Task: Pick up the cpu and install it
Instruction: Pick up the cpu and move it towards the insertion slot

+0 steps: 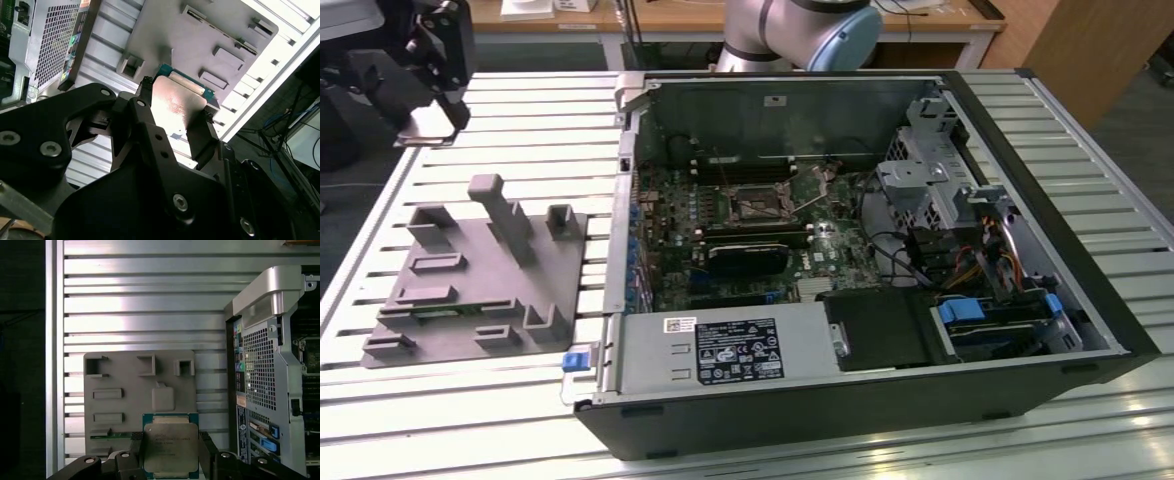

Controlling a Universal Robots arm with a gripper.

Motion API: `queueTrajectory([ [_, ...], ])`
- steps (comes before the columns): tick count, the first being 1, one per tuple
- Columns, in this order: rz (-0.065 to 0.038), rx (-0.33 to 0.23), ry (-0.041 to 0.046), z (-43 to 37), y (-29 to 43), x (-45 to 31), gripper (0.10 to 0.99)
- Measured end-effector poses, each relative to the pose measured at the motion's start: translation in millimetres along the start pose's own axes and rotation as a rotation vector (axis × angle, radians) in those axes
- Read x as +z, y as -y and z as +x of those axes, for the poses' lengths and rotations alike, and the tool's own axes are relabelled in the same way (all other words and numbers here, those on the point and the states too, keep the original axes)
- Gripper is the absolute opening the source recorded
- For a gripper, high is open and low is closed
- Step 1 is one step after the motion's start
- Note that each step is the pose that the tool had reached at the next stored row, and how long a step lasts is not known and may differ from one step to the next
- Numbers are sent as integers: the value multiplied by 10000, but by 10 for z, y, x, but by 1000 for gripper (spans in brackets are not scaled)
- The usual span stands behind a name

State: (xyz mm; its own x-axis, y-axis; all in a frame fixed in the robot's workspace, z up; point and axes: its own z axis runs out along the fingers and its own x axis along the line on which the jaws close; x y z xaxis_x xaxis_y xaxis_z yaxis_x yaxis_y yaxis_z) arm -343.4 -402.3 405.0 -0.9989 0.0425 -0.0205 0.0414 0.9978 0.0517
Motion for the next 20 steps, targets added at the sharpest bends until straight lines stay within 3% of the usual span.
queueTrajectory([
  [20, 0, 1, 0, -172, -7, 4, 529],
])
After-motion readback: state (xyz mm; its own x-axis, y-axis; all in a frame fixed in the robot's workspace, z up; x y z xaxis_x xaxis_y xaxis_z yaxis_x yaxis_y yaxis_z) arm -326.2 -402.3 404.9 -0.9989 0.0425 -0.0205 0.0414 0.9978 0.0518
